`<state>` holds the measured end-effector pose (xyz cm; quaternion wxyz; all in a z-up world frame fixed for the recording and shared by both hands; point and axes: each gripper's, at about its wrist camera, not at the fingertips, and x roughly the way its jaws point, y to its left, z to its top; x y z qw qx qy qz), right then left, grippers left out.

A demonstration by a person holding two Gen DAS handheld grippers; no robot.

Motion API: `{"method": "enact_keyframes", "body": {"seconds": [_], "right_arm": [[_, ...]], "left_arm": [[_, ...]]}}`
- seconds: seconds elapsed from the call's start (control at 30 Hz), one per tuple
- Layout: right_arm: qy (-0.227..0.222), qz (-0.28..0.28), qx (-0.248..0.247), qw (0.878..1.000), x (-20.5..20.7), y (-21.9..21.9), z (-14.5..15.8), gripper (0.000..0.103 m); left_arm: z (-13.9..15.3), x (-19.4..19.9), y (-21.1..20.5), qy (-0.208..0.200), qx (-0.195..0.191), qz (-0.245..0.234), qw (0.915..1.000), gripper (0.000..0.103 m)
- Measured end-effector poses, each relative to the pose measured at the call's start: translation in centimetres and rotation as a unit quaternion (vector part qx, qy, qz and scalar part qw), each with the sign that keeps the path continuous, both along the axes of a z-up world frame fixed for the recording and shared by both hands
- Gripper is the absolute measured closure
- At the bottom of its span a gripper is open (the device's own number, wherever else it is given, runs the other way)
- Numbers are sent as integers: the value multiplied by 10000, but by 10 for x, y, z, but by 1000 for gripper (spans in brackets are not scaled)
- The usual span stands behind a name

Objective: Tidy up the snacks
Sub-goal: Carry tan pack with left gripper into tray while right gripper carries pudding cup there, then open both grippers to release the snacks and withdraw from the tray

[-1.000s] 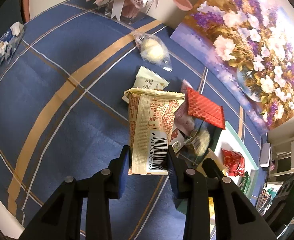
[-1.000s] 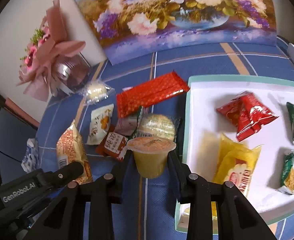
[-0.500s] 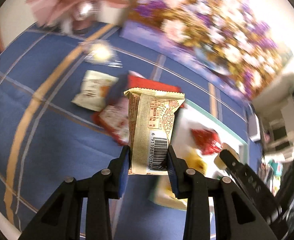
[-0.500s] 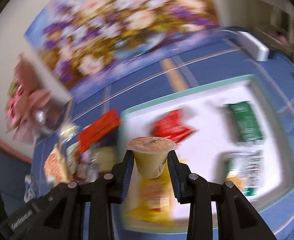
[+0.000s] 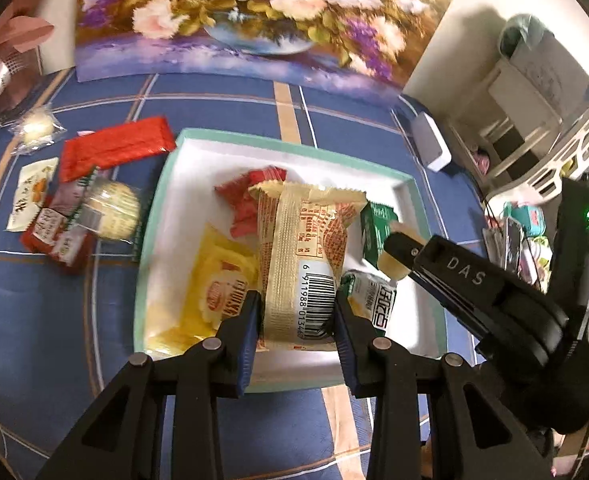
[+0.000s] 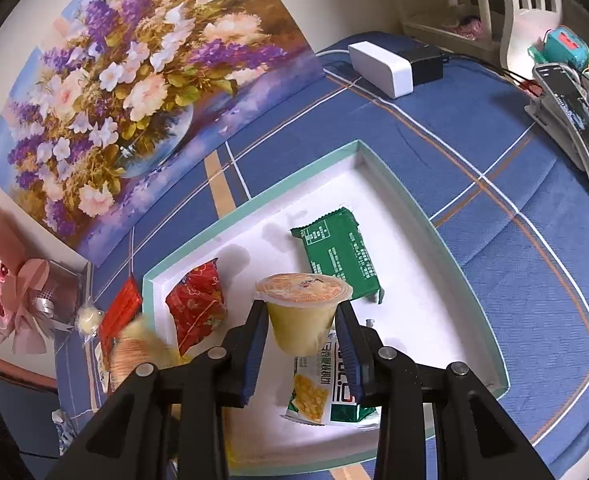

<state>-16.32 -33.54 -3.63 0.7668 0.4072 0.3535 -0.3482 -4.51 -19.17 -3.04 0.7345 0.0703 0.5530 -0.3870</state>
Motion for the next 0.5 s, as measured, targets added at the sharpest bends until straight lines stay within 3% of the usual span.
{"method": "enact_keyframes", "body": {"seconds": [0.1,0.2,0.4,0.5], "right_arm": [[10,99,52,9999,5,3,-2,66],[43,163,59,9998,7,6,-3,65],[-11,279,-35,9996,10,13,3,65],[59,314,-62,9995,13,15,3,65]], "left_arm": [[-6,4,0,135,37,46,9999,65],[-4,10,7,231,-26,212,9995,53],[7,21,24,240,-180,470,9984,53],[7,35,33,164,-33,775,9969,48]]}}
